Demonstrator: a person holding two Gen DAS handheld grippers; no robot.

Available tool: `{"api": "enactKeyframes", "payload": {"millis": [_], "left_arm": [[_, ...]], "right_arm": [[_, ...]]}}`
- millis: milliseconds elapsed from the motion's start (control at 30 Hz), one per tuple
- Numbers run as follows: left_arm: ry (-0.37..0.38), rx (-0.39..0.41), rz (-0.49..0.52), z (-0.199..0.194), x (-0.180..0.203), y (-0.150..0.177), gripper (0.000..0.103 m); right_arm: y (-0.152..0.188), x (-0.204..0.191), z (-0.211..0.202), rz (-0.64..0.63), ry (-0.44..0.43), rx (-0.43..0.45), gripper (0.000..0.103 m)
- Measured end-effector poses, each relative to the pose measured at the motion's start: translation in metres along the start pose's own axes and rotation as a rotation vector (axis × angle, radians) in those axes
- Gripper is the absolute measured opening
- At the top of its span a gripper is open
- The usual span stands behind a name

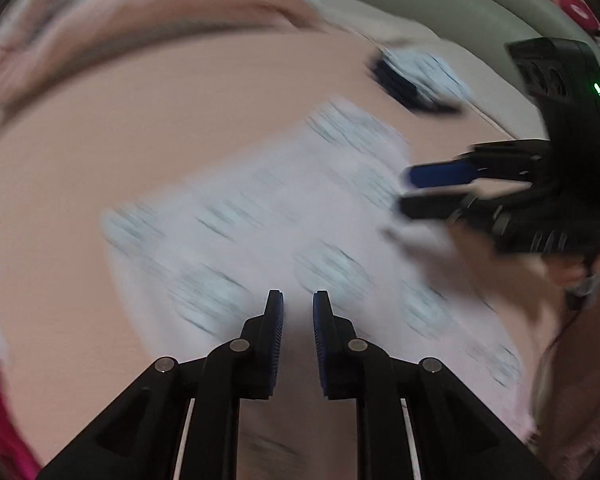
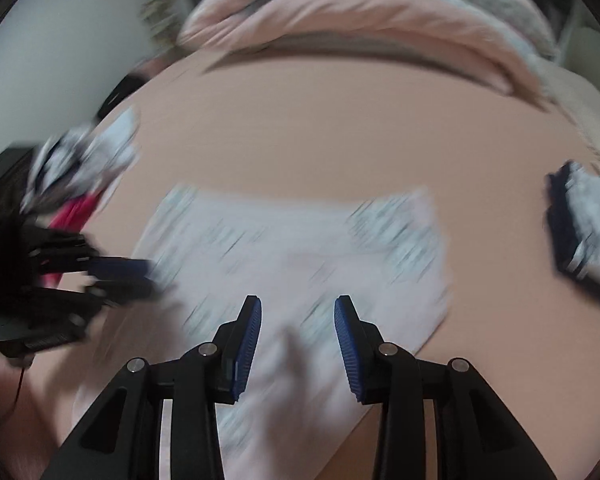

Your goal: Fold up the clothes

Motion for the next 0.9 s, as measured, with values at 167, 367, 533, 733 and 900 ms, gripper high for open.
{"api": "enactKeyframes", "payload": {"millis": [167, 367, 533, 733, 900], "left_arm": [[-0.171, -0.068, -0.004, -0.011, -0.018, 0.033, 0.016], [-0.203, -0.056, -0.091, -0.053, -0.023, 0.056, 0.026], [-0.182, 0.001, -0.027, -0.054, 0.023, 0.056, 0.036], [-0.199, -0.073, -0.055, -0.059, 0.001, 0.114, 0.05], [-0.223, -0.108, -0.095, -0.09, -0.018, 0.146, 0.052]], "right_arm": [[0.06, -0.006, 0.005, -0.149, 0.164, -0.133, 0.039], [0.091, 0.014, -0.04, -0.083, 0.265, -0.17, 0.047], [0.077, -0.033, -0.041, 0.012, 0.077, -0.04, 0.047], [0.131, -0.043, -0.026, -0.092, 0.168, -0.115, 0.05], [0.165, -0.018, -0.057, -0.063, 0.18, -0.149, 0.061]]}}
Point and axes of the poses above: each gripper's, at about its wrist camera, not at the fingertips, and z roughly the way its jaws point, x to its right, y to its underside, the point moved 2 cm from there along z, roughly the way its jaws point, and after that the axes turned 6 degrees about -y, right-handed, at the moved point
